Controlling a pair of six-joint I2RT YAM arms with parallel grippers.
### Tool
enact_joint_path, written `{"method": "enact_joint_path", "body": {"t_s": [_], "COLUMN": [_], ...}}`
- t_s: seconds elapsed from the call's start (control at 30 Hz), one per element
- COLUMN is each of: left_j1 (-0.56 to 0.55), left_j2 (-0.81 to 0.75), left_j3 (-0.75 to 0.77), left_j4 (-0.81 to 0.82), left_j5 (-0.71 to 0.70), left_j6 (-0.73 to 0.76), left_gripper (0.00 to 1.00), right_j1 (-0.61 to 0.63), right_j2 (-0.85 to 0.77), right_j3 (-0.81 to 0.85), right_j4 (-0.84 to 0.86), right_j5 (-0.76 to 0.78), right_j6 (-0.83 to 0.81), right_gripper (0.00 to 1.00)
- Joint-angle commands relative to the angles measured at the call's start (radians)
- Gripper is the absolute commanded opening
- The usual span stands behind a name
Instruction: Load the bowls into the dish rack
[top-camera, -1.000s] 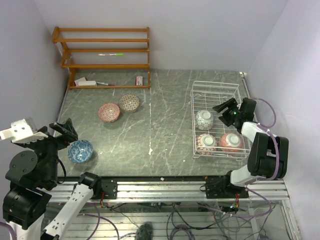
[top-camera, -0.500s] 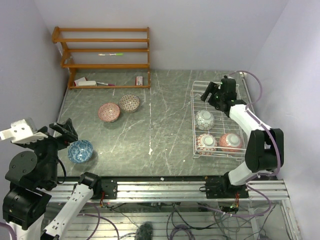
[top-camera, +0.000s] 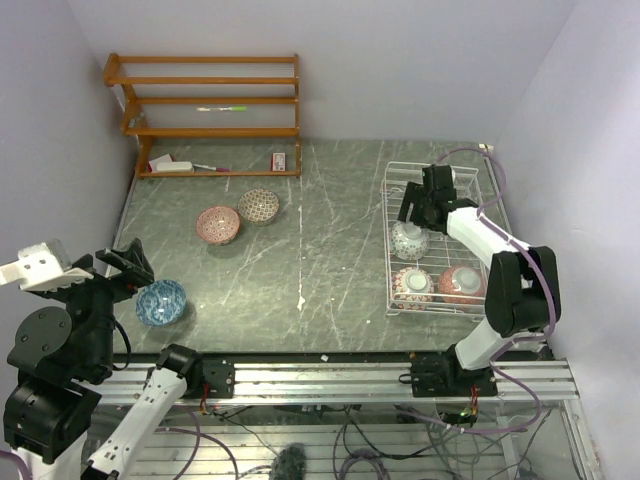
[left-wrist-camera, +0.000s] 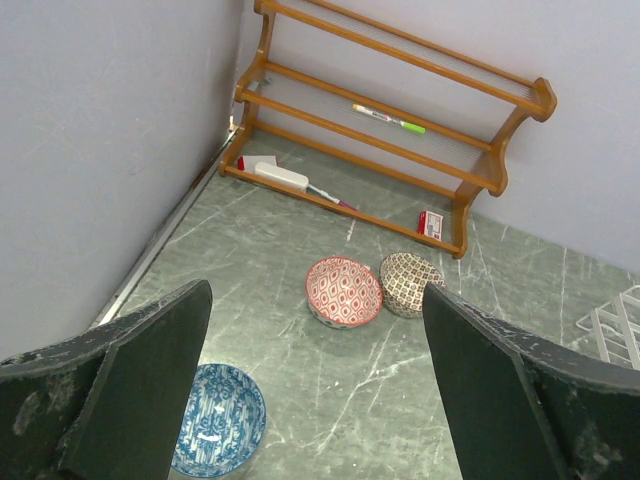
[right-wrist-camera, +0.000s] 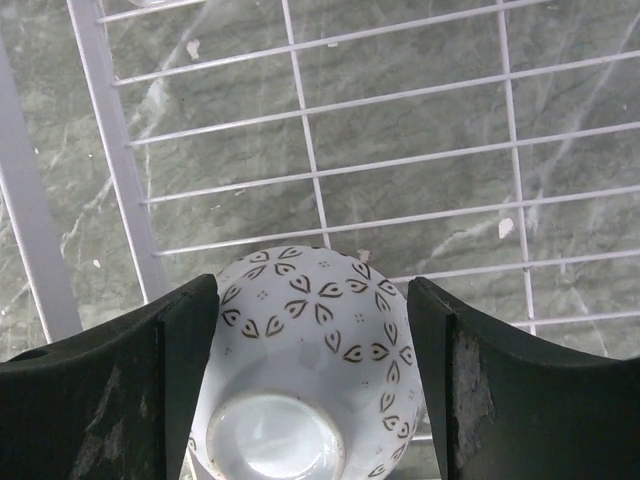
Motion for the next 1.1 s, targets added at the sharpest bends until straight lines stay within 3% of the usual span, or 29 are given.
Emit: {"method": "enact_joint_path", "body": {"t_s": [0.0,0.43,0.7,0.87,1.07], "left_j1": [-0.011,-0.011,-0.010,-0.010,-0.011], "left_j2": [-0.013,-0.023,-0.016,-0.001,0.016], "left_j3": [-0.002,0.002,0.005,0.012,0.042], "left_j4": [0.010,-0.005,-0.002,0.008,0.010], "left_j5": [-0.002,0.006,0.006,0.005,-0.004], "left_j6": [-0.013,-0.021,-0.023,-0.016,-0.005], "left_gripper": [0.98,0.98,0.98,0.98,0.98], "right_j1": [0.005,0.009,0.043,0.224,0.554], "right_j2": [-0.044,-0.173,-0.305,-0.327,-0.179], "right_j3": [-0.031,-0.130,-0.093,-0.001,0.144], "right_j4": [-0.030,-0.051,-0.060,-0.017,0.067], "right_j5": [0.039,0.035,0.106,0.125,0.086], "right_j6": [-0.023,-0.001,0.011,-0.006,-0.090], "right_gripper": [0.75,0.75,0.76,0.76,0.79]}}
